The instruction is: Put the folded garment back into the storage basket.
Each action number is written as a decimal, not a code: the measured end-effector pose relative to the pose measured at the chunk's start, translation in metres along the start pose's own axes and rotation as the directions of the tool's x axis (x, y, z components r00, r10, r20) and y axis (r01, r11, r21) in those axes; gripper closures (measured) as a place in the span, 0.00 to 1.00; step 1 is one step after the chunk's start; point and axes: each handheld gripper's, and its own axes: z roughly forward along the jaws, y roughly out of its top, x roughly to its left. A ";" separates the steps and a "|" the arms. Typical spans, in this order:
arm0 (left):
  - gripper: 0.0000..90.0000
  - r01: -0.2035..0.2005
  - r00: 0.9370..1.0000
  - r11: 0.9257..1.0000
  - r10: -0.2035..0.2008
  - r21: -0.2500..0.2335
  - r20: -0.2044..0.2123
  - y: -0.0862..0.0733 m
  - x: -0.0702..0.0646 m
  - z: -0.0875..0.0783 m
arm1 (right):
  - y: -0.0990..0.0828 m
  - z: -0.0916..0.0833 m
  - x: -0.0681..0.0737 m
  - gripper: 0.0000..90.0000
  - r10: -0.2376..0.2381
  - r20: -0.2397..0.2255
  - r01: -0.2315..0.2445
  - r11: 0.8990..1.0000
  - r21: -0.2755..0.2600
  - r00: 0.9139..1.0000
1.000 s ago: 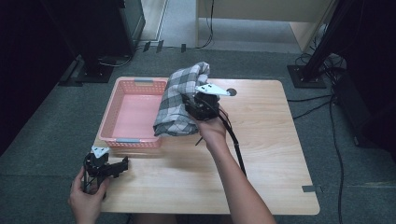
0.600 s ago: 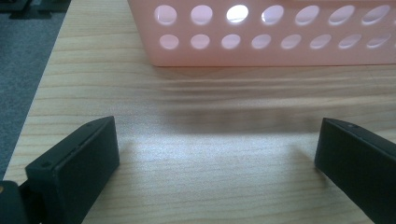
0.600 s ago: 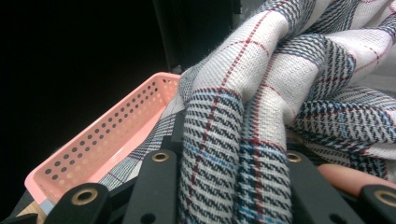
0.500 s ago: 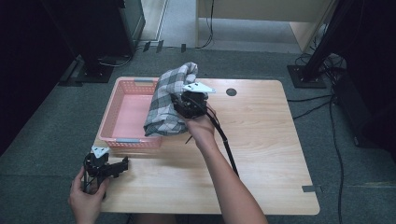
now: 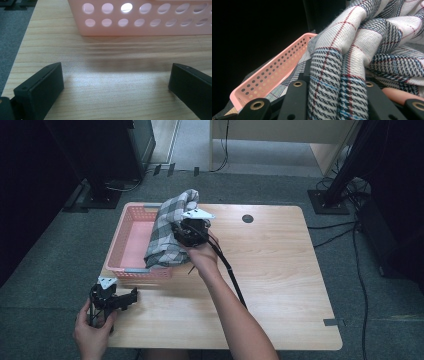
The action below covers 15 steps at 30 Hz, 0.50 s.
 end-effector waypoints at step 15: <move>0.00 -0.001 1.000 1.000 0.001 0.000 -0.001 0.000 0.000 0.000 | -0.005 0.032 0.022 0.80 -0.018 -0.030 0.018 1.000 0.016 0.999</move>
